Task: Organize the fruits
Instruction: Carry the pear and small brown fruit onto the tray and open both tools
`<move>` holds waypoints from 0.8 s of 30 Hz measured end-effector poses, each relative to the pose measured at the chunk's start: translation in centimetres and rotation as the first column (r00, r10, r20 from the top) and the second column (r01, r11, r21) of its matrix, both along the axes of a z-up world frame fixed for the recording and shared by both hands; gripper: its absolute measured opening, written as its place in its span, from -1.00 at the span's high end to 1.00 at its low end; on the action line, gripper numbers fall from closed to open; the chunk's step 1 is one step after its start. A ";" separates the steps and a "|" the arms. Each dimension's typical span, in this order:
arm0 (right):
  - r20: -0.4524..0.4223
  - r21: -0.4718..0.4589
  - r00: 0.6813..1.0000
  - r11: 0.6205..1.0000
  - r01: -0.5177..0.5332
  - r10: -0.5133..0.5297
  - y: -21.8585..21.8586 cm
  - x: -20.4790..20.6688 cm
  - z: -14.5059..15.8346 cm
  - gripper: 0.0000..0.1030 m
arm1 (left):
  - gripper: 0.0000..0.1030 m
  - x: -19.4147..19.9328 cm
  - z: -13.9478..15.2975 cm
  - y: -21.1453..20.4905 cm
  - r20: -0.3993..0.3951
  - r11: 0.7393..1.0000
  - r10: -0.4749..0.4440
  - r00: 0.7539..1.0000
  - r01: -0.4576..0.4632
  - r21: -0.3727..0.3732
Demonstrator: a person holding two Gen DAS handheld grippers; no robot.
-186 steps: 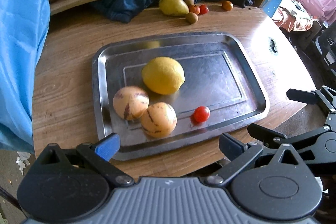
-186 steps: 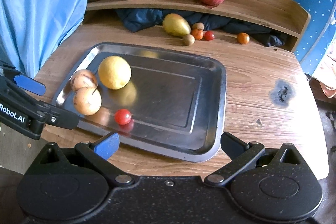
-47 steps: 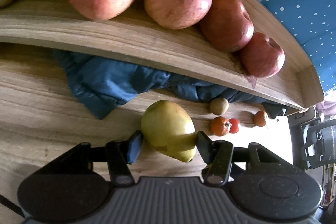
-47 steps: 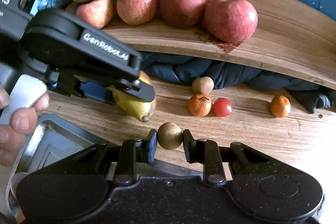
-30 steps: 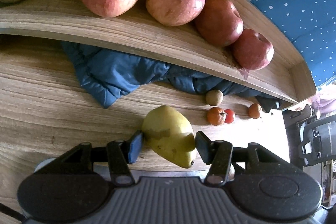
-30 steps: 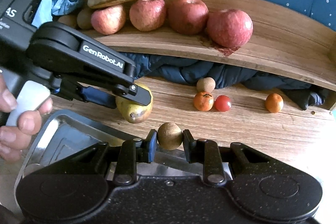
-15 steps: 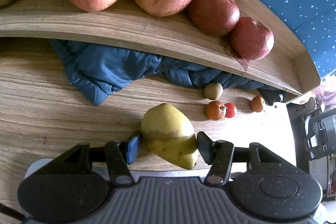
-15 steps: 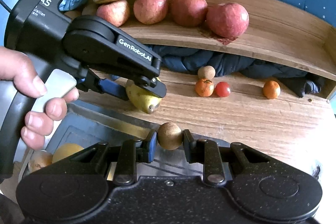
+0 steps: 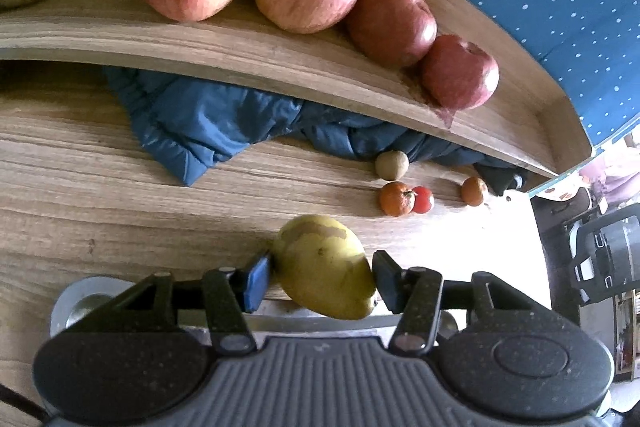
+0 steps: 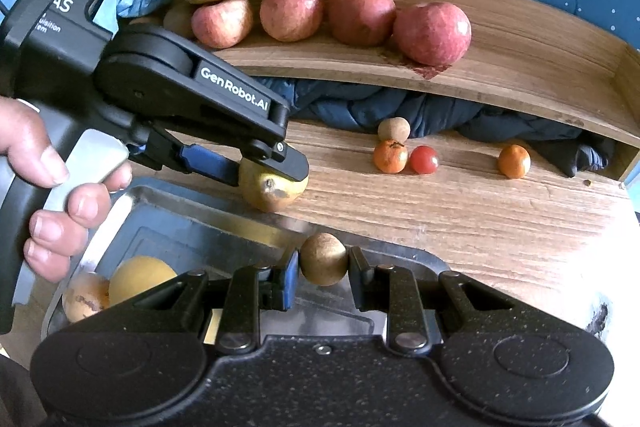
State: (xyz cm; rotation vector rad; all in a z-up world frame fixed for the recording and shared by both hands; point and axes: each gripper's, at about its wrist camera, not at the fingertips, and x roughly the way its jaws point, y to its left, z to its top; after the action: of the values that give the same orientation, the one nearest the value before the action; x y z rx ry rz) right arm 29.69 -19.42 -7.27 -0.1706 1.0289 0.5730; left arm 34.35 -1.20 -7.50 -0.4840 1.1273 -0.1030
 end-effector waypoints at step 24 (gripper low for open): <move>-0.025 -0.005 1.000 1.000 0.001 -0.001 -0.2 -1.6 0.0 0.46 | -0.06 -3.1 1.3 -0.8 0.017 0.997 -0.069 0.997 0.068 0.024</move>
State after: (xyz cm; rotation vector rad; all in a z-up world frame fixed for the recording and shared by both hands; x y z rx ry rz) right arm 28.11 -19.61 -7.25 -0.1679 1.0552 0.5725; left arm 31.21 -2.05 -6.15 -0.4232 1.1265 -0.1537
